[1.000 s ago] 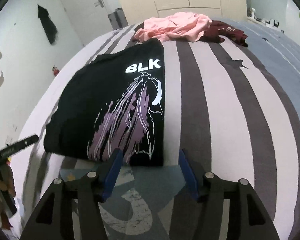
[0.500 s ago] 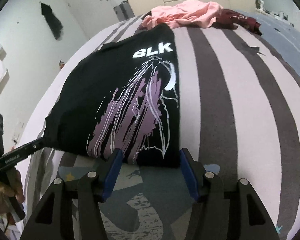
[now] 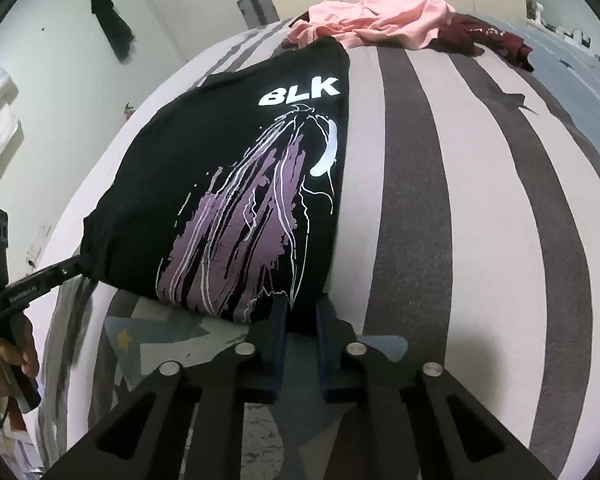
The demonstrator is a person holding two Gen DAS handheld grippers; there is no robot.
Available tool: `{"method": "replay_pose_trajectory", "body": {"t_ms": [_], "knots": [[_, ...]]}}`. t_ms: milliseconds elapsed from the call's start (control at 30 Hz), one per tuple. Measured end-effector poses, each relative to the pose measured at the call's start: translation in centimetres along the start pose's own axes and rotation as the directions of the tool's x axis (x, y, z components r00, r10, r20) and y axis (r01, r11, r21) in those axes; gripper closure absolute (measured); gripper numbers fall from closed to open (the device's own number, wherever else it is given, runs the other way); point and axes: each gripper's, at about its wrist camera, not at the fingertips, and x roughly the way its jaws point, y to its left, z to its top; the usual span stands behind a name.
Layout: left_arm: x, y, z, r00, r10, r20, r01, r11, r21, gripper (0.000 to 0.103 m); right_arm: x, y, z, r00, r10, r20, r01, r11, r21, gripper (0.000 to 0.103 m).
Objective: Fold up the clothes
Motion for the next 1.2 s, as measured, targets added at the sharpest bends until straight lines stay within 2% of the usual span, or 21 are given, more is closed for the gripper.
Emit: {"method": "replay_pose_trajectory", "body": {"t_ms": [233, 367, 467, 500, 567, 600, 700, 767, 867, 900, 967, 1033, 1100, 1133, 1200], "knots": [[-3.8, -1.3, 1.5, 0.998, -0.006, 0.057, 0.003, 0.999, 0.047, 0.092, -3.0, 0.8, 0.7, 0.998, 0.002, 0.058, -0.002, 1.0, 0.003, 0.096], [-5.2, -1.3, 0.9, 0.999, -0.006, 0.041, 0.004, 0.999, 0.052, 0.092, -4.7, 1.3, 1.2, 0.997, 0.012, 0.072, -0.012, 1.0, 0.0, 0.096], [-6.6, -1.1, -1.0, 1.0, 0.006, 0.001, -0.006, 0.999, 0.044, 0.094, -4.9, 1.8, 0.0, 0.999, 0.017, 0.034, -0.017, 1.0, -0.004, 0.096], [-7.2, -0.9, -1.9, 1.0, 0.015, -0.014, -0.014, 0.999, 0.038, 0.103, -5.0, 2.0, -0.4, 1.0, 0.019, 0.021, -0.019, 1.0, -0.006, 0.096], [-8.3, -0.2, -4.0, 0.998, 0.036, -0.05, -0.035, 0.999, 0.018, 0.103, -5.5, 2.2, -1.8, 1.0, 0.025, -0.007, -0.025, 1.0, 0.0, 0.097], [-8.6, 0.3, -5.1, 0.997, 0.045, -0.069, -0.045, 0.999, 0.002, 0.103, -5.9, 2.4, -2.6, 0.999, 0.023, -0.023, -0.023, 1.0, 0.003, 0.103], [-8.8, 2.2, -8.4, 0.986, 0.093, -0.14, -0.101, 0.993, -0.055, 0.103, -6.1, 2.3, -5.5, 0.996, 0.008, -0.086, -0.008, 1.0, 0.009, 0.103], [-8.5, 3.2, -8.9, 0.981, 0.136, -0.139, -0.149, 0.985, -0.089, 0.103, -6.2, 2.0, -6.9, 0.994, -0.006, -0.111, 0.009, 1.0, 0.019, 0.103], [-7.8, 3.7, -7.8, 0.983, 0.152, -0.107, -0.164, 0.979, -0.12, 0.103, -6.5, 1.3, -7.1, 0.995, -0.012, -0.099, 0.017, 0.999, 0.051, 0.1], [-7.6, 3.7, -7.3, 0.984, 0.152, -0.094, -0.163, 0.979, -0.124, 0.102, -6.6, 1.1, -7.1, 0.995, -0.013, -0.095, 0.019, 0.998, 0.062, 0.099], [-7.2, 3.4, -5.8, 0.987, 0.15, -0.061, -0.157, 0.979, -0.134, 0.092, -6.6, 1.0, -6.1, 0.997, -0.017, -0.07, 0.022, 0.997, 0.072, 0.093], [-6.8, 3.0, -4.3, 0.989, 0.149, -0.024, -0.151, 0.978, -0.142, 0.069, -6.6, 1.4, -4.7, 0.999, -0.015, -0.03, 0.017, 0.997, 0.069, 0.072], [-6.5, 2.4, -3.0, 0.99, 0.141, 0.014, -0.138, 0.98, -0.146, 0.057, -6.6, 1.7, -3.5, 1.0, -0.017, 0.016, 0.016, 0.997, 0.072, 0.063], [-6.4, 2.2, -2.5, 0.99, 0.137, 0.034, -0.13, 0.98, -0.148, 0.053, -6.7, 1.8, -3.0, 0.999, -0.016, 0.039, 0.013, 0.997, 0.078, 0.063], [-5.7, 1.8, -1.6, 0.991, 0.128, 0.047, -0.12, 0.983, -0.14, 0.052, -6.2, 1.8, -2.3, 0.998, -0.022, 0.053, 0.017, 0.997, 0.081, 0.062]]}}
